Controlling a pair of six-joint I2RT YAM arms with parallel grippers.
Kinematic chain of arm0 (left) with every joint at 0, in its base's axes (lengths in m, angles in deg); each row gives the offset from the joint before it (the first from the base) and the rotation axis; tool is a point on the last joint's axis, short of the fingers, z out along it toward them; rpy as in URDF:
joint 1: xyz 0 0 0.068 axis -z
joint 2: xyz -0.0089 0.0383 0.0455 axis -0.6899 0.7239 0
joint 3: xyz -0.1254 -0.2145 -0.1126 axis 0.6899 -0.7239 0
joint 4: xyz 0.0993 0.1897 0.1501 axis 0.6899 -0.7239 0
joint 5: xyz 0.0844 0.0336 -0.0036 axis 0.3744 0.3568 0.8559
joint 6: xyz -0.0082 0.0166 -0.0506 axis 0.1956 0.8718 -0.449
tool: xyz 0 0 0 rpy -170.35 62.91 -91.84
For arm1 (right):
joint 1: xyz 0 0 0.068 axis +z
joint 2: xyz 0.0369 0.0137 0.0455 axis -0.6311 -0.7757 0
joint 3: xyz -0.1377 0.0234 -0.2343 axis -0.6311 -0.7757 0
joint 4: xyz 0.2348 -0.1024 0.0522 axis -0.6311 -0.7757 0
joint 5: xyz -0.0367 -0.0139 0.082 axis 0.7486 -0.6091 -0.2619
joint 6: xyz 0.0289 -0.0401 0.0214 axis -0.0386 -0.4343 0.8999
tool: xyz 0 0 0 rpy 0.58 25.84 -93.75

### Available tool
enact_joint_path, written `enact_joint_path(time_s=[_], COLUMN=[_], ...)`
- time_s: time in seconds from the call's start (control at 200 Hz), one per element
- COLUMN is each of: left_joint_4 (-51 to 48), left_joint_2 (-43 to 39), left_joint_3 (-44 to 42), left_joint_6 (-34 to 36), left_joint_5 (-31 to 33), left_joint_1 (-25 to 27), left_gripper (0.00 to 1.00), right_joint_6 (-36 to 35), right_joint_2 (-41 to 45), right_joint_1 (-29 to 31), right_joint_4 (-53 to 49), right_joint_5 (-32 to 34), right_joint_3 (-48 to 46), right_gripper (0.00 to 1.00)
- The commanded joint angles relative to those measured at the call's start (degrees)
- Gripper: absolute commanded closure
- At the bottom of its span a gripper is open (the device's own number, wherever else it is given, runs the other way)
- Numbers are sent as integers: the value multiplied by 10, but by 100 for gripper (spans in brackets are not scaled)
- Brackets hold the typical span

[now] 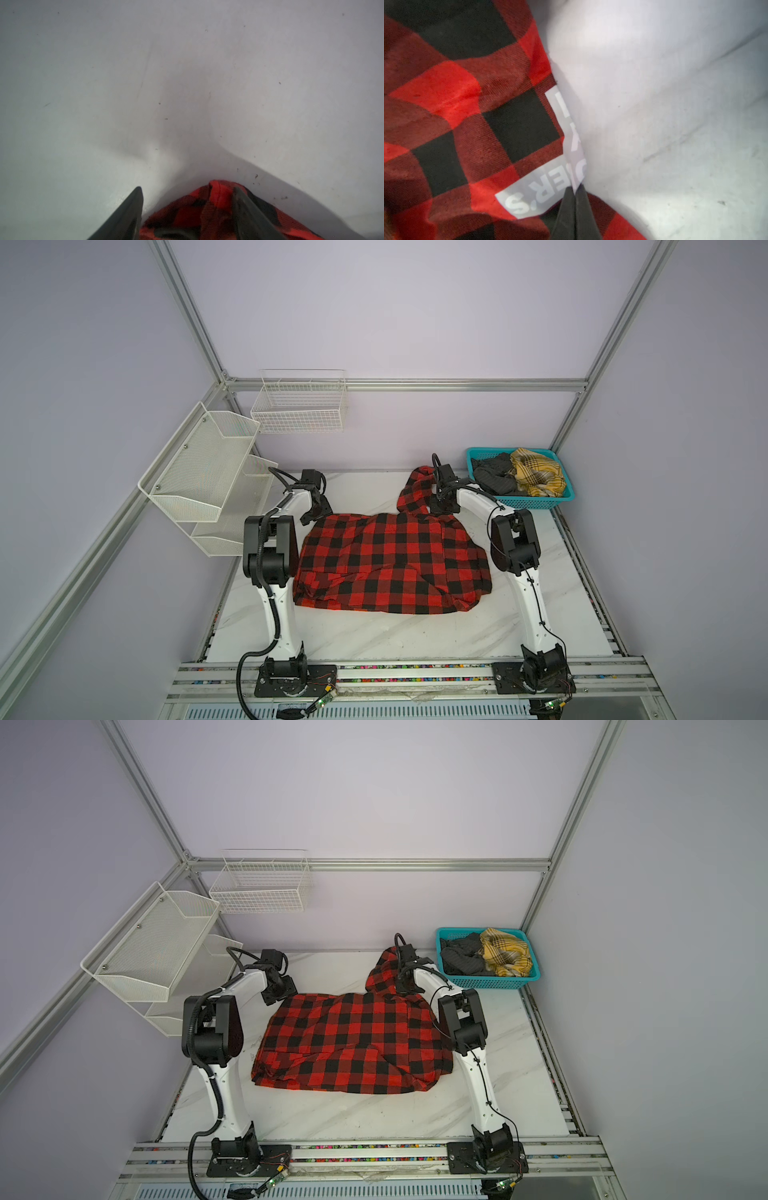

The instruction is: Fold and stack the long sleeve shirts

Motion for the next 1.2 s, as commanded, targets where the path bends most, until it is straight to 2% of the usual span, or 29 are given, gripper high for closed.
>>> enact_joint_path(time_s=[0.0, 0.27, 0.38, 0.46, 0.645, 0.895, 1.115, 1.195], left_joint_4=[-4, 0, 3, 10, 22, 42, 45, 51], left_joint_2=[1, 20, 33, 38, -2, -98, -168, -193], left_joint_3=[63, 73, 93, 99, 77, 5, -87, -135], left_joint_6=[16, -1, -8, -16, -32, -47, -72, -80], left_joint_5=[-10, -15, -14, -28, -6, 5, -9, -18], left_joint_1=[9, 10, 10, 10, 8, 0, -14, -22], left_gripper=[38, 60, 81, 100, 100, 100, 100, 100], right_joint_6=[-7, -7, -7, -6, 16, 48, 74, 89], right_joint_2=[-7, -11, -9, -4, 34, 101, 207, 260], right_joint_1=[9, 10, 9, 10, -1, -29, -23, -14], right_joint_4=[-46, -55, -61, -61, -43, -22, 28, 63], right_joint_5=[-12, -12, -7, -2, 22, -20, -61, -69], right_joint_3=[-8, 0, 1, -1, 1, 6, -130, -209], right_gripper=[100, 100, 100, 100, 100, 100, 100, 100])
